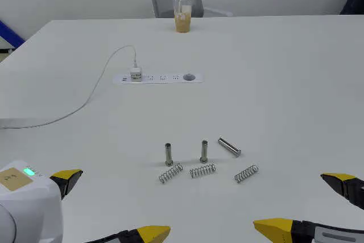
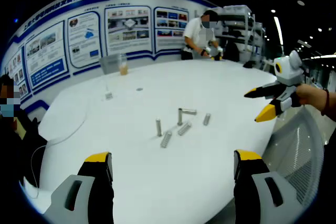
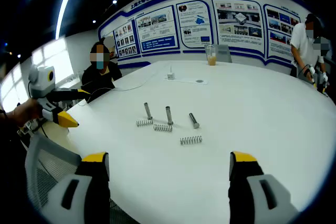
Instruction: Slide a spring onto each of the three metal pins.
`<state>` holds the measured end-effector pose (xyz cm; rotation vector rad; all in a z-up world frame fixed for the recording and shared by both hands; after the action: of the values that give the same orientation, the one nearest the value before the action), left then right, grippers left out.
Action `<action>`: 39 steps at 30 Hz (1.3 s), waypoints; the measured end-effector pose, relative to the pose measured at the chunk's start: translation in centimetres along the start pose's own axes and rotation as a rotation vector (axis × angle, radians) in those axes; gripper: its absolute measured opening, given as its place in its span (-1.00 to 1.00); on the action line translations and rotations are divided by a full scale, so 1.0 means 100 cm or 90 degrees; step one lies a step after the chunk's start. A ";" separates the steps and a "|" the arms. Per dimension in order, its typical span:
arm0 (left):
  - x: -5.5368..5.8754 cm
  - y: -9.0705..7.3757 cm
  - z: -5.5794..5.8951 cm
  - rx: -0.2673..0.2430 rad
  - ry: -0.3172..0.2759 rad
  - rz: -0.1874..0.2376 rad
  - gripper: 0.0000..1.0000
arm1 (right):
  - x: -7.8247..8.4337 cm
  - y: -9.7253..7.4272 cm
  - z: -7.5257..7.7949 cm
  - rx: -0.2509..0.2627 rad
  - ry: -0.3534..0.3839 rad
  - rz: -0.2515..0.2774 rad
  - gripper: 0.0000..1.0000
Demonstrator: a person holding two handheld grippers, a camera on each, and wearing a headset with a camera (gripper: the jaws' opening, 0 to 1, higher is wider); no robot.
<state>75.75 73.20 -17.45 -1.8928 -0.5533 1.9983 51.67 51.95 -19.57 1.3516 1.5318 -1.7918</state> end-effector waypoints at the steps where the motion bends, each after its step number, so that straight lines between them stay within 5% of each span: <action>1: 0.000 0.000 0.000 0.000 0.000 0.001 0.96 | 0.000 0.000 0.000 0.000 -0.001 -0.001 0.93; 39: 0.001 0.006 0.003 0.010 -0.009 0.009 0.94 | 0.002 0.002 0.002 0.005 -0.012 -0.007 0.85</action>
<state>75.46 72.77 -17.84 -1.8796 -0.5291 2.0209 51.68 51.77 -19.88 1.3293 1.5272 -1.8144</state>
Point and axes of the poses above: the centre of the closed fingertips' face, and the gripper's own axes: y roughly forward along the fingers, z roughly to its right, x roughly out of its underside, the point moved 10 cm from there along -y, roughly backward along the fingers, and after that the axes turned 5 degrees about x, right-handed, at the moved point
